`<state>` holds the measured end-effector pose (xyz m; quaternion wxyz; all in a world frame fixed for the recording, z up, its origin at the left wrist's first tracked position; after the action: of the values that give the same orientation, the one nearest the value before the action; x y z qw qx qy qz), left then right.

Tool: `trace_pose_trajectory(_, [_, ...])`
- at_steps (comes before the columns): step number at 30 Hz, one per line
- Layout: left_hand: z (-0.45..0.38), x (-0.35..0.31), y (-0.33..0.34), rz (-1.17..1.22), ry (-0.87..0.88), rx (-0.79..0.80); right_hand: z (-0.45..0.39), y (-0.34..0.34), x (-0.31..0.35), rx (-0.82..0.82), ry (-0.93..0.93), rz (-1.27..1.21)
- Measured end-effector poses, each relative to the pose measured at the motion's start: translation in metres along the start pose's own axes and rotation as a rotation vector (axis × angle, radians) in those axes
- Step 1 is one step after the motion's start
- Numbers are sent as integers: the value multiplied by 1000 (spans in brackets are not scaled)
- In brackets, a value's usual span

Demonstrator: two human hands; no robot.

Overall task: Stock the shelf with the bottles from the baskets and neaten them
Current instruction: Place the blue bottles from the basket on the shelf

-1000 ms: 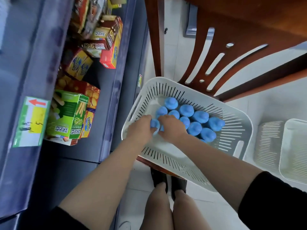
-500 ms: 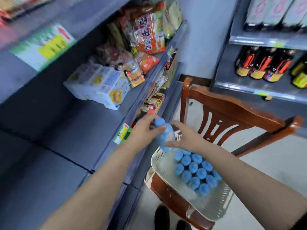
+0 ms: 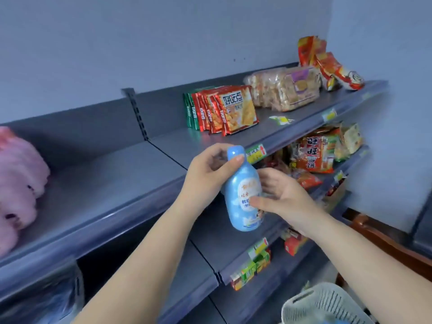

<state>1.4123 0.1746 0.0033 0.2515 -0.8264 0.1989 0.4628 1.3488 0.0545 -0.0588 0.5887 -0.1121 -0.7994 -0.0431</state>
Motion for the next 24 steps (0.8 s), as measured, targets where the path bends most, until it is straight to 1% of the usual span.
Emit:
trace_pose_trajectory(3, [16, -19, -48, -90, 51, -142, -24, 39, 28, 11, -92, -23])
trace_pose_trajectory(6, [36, -25, -96, -178, 48, -272, -46, 75, 50, 29, -144, -80])
trace_pose_trajectory(11, [58, -25, -159, -254, 25, -395, -77, 135, 77, 57, -202, -133])
trace_pose_trajectory(14, [62, -25, -191, -277, 35, -487, -95, 168, 83, 87, -221, -147])
trace_pose_trajectory(19, [61, -20, -229, -263, 22, -588, -128, 212, 84, 106, -239, -152])
trace_pose_trajectory(24, [51, -11, -264, -276, -36, -786, -171, 252, 79, 185, -209, -67])
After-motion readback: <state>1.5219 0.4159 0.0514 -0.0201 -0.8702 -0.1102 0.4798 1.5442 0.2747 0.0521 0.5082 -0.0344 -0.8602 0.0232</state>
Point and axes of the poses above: each hand's wrist, its own z-axis away from the middle knuckle, its own y-axis out of the palm, x = y × z, the point moved 7 cm from there along -z, towards the middle knuckle, and after that the axes turned 3 degrees about -z, right-handed, at the moved point
